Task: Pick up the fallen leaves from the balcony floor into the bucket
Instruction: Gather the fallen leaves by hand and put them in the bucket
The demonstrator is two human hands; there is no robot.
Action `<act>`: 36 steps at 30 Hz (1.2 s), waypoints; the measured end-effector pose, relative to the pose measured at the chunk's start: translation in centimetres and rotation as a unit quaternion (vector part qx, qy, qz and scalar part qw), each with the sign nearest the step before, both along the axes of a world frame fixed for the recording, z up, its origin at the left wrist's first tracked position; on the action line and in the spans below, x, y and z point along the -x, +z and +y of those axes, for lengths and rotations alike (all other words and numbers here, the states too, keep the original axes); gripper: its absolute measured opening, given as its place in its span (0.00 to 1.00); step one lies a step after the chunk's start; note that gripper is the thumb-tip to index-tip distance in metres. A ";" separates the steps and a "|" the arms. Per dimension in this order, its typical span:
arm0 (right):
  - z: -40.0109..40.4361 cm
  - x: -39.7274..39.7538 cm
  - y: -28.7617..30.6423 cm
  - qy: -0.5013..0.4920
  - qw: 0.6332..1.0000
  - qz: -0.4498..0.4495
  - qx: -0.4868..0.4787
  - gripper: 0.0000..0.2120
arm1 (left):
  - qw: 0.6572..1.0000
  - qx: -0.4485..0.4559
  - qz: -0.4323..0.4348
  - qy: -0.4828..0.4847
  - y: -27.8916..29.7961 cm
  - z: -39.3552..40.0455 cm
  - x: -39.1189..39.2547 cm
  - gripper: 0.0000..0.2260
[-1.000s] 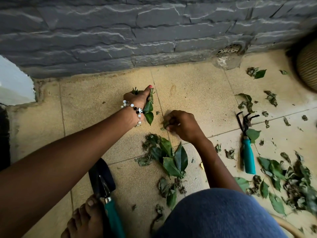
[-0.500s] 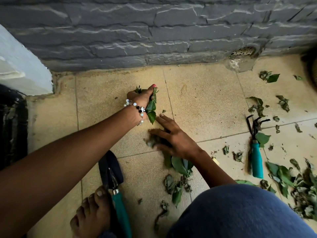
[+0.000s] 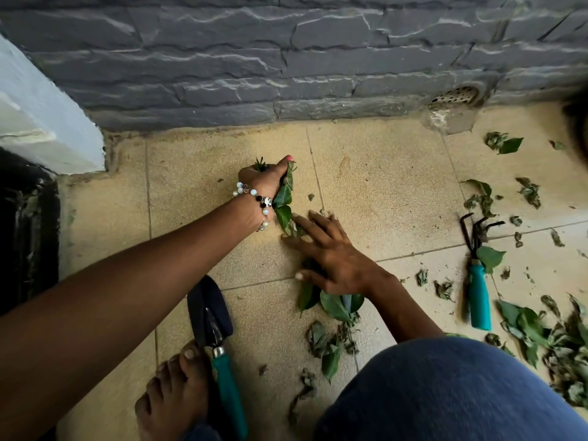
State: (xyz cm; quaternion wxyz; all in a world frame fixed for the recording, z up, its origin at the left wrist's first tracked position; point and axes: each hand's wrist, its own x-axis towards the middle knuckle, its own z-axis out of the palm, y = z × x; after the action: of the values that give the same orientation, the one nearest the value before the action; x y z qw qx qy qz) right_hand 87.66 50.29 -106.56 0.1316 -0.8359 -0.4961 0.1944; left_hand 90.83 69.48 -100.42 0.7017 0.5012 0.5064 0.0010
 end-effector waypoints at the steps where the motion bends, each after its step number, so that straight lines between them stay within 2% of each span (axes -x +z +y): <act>1: -0.3 -0.3 0.1 0.011 1.000 -0.004 0.000 0.33 | 1.000 -0.002 0.002 -0.003 0.1 0.0 0.0 0.16; 2: -0.5 -0.5 0.0 0.018 1.000 -0.010 -0.008 0.33 | 1.000 -0.005 0.002 -0.006 0.1 0.0 0.0 0.17; 5: -0.9 -0.8 -0.7 -0.007 0.997 -0.057 -0.056 0.24 | 1.000 -0.017 0.008 -0.021 0.2 -0.2 0.1 0.18; 10: -0.3 -1.5 0.4 -0.155 0.974 -0.100 -0.133 0.18 | 0.999 -0.019 0.006 -0.035 -0.3 -0.4 -0.1 0.17; 13: 0.5 -3.2 1.3 -0.268 0.940 -0.021 -0.209 0.11 | 0.999 -0.026 0.011 -0.034 -0.6 -0.3 -0.2 0.16; 15: 0.9 -4.1 1.9 -0.298 0.922 0.022 -0.247 0.07 | 0.999 -0.031 0.012 -0.028 -0.9 -0.2 -0.2 0.16; 17: 1.2 -4.6 2.7 -0.282 0.926 0.057 -0.247 0.07 | 0.999 -0.026 0.012 -0.030 -1.1 -0.2 -0.3 0.16; 20: 1.1 -4.7 3.8 -0.182 0.951 0.174 -0.178 0.09 | 1.000 -0.013 0.008 -0.025 -1.4 -0.2 -0.2 0.18; 21: 1.0 -4.6 4.0 -0.148 0.960 0.181 -0.153 0.09 | 1.000 -0.013 0.008 -0.025 -1.5 -0.2 -0.2 0.18; 23: 0.6 -4.4 3.9 -0.109 0.975 0.141 -0.134 0.15 | 1.000 -0.017 0.005 -0.026 -1.6 -0.2 -0.2 0.15; 27: 0.2 -3.3 2.3 -0.086 0.994 0.074 0.001 0.52 | 1.000 -0.021 0.004 -0.018 -1.5 -0.2 -0.2 0.15; 29: 0.3 -3.1 0.6 -0.034 0.999 0.010 0.034 0.56 | 1.000 -0.020 -0.001 -0.019 -1.5 -0.3 -0.2 0.14; 31: 0.5 -2.9 -0.8 -0.002 0.999 -0.035 0.016 0.48 | 0.999 -0.027 -0.001 -0.022 -1.5 -0.5 -0.2 0.15; 36: 1.9 -2.8 -2.6 0.012 0.989 -0.086 -0.119 0.22 | 0.998 -0.060 0.006 -0.007 -1.5 -0.3 0.0 0.15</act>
State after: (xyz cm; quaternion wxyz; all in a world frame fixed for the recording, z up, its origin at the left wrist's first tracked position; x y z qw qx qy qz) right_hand 90.41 52.19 -109.12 0.1846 -0.8218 -0.5354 0.0629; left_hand 90.83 69.22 -101.94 0.6673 0.5457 0.5064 0.0236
